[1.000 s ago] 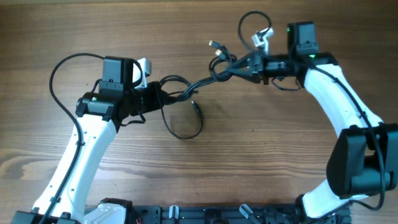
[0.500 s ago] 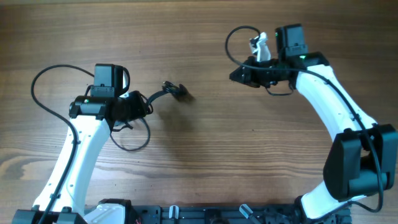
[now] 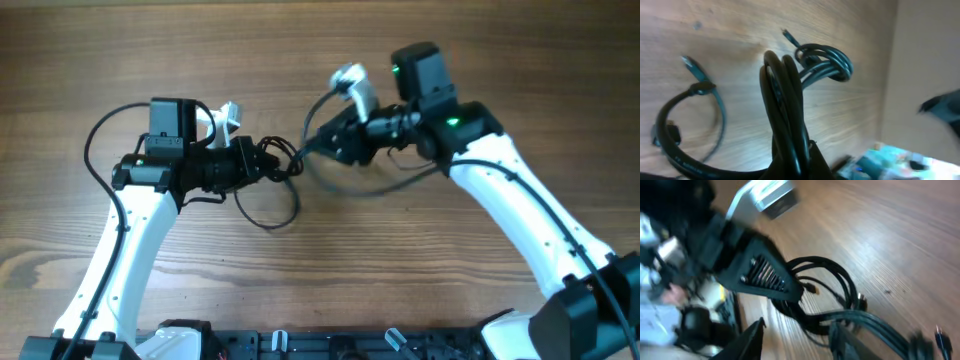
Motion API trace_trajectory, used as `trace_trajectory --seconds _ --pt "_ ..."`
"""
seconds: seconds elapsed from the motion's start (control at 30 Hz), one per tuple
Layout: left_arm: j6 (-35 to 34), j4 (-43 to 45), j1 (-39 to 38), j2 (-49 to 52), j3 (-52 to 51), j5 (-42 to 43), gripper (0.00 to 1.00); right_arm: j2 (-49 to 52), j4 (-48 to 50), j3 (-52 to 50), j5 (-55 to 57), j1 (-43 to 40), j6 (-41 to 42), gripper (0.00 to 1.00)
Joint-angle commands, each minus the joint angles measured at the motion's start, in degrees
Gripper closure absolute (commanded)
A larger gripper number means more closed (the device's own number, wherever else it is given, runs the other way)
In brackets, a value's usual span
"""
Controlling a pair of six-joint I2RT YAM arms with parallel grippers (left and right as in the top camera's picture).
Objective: Untangle cables
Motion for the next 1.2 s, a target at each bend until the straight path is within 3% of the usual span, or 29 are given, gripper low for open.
trace_trajectory --seconds 0.0,0.13,0.3,0.4,0.7,0.83,0.93,1.0,1.17 --pt "-5.5 -1.1 2.6 -0.4 0.2 15.5 0.96 0.2 -1.3 0.7 5.2 5.0 -14.9 0.54" --pt "-4.8 -4.8 7.7 -0.4 0.2 20.3 0.96 0.2 -2.2 0.7 6.6 8.7 -18.9 0.54" --pt "-4.7 -5.2 8.7 -0.4 0.2 24.5 0.96 0.2 -3.1 0.7 5.7 10.5 -21.8 0.5" --pt "-4.7 -5.2 8.7 -0.4 0.2 27.1 0.96 1.4 -3.0 0.7 8.7 11.5 -22.6 0.64" --pt "-2.2 -5.4 8.7 -0.4 0.2 33.9 0.96 2.4 0.1 0.7 9.4 11.1 -22.1 0.76" --pt "-1.6 -5.5 8.7 -0.4 0.2 33.9 0.96 2.4 0.0 0.7 9.0 9.2 -22.1 0.96" --pt "-1.6 -5.4 8.7 -0.4 0.2 33.8 0.96 2.4 0.3 0.7 0.5 6.3 -21.4 0.96" --pt "-1.6 -5.5 8.7 -0.4 0.2 31.0 0.96 2.2 1.7 0.7 0.2 3.9 -16.1 0.96" --pt "-1.7 -9.9 8.7 -0.4 0.2 8.7 0.96 -0.8 6.1 0.7 -5.0 -5.2 -1.1 0.96"
